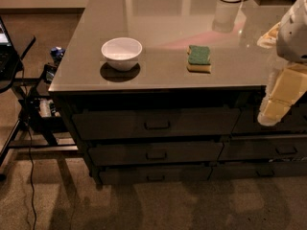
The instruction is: Open top drawer
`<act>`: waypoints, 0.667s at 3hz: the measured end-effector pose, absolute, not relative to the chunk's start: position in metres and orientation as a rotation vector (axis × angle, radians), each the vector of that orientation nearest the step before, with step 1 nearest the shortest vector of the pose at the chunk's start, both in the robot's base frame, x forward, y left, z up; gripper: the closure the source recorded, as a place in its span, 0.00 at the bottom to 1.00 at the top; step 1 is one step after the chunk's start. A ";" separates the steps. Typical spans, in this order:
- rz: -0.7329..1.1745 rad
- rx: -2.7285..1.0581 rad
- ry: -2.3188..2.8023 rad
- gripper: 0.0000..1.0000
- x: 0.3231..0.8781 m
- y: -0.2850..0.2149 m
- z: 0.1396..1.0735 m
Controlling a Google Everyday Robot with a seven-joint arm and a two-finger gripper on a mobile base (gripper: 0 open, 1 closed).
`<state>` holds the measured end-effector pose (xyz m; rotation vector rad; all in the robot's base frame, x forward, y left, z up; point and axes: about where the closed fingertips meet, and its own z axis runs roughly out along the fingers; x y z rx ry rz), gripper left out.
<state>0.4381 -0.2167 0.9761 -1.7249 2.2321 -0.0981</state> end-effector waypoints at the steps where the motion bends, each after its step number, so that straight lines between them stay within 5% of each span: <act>1: -0.098 -1.725 2.232 0.00 0.438 -0.217 0.976; 2: -0.095 -1.743 2.226 0.00 0.439 -0.209 0.965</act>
Offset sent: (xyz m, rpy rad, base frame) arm 0.0010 0.0171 -0.0316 -0.0093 0.0345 0.0307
